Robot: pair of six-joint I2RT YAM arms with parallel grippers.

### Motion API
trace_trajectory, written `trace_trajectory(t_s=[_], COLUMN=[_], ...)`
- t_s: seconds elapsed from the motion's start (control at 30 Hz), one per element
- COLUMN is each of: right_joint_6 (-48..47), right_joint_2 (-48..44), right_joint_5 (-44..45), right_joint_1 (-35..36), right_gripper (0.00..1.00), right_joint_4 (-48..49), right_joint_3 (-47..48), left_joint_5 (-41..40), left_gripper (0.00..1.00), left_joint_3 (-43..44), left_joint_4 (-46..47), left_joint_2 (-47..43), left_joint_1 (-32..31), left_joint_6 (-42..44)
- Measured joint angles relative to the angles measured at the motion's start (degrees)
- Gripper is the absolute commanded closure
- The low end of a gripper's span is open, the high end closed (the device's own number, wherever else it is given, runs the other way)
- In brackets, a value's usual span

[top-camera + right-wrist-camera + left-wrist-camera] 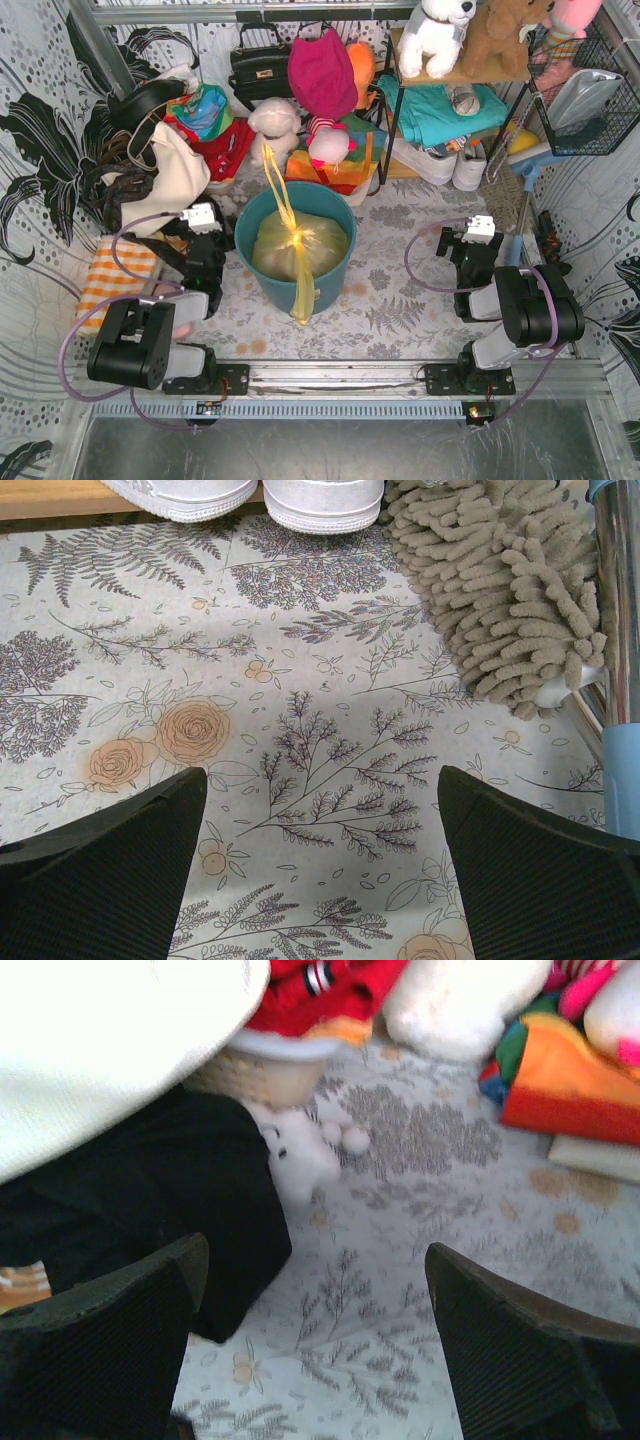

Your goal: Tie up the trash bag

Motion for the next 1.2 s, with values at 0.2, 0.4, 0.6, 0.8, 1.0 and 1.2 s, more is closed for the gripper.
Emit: trace_trajectory(t_s=[0.2, 0.4, 0.6, 0.8, 1.0, 1.2], right_joint_6=[0.0, 0.0, 0.0, 0.0, 0.0, 0.0], right_joint_2=[0.0, 0.0, 0.0, 0.0, 0.0, 0.0], right_joint_5=[0.0, 0.0, 0.0, 0.0, 0.0, 0.0], right_joint_1=[0.0, 0.0, 0.0, 0.0, 0.0, 0.0], right_gripper=[0.03, 0.03, 0.03, 0.03, 0.03, 0.03], right_joint_4=[0.0, 0.0, 0.0, 0.0, 0.0, 0.0], right_joint_3=[0.0, 0.0, 0.0, 0.0, 0.0, 0.0], left_joint_5=[5.1, 5.6, 5.4, 5.4, 5.4, 5.4], left_gripper=[0.02, 0.02, 0.02, 0.02, 0.02, 0.02], left_joint_3=[-7.3, -5.7, -4.9, -4.9, -4.9, -4.9], left_joint_4=[10.6, 12.6, 13.9, 14.2, 14.2, 14.3], left_joint_2=[6.4, 9.6, 9.6, 9.6, 9.6, 9.6], left_joint_1=[0.2, 1.5, 2.1, 2.1, 2.1, 2.1], left_joint_6=[1.4, 1.0, 0.5, 0.3, 0.3, 0.2])
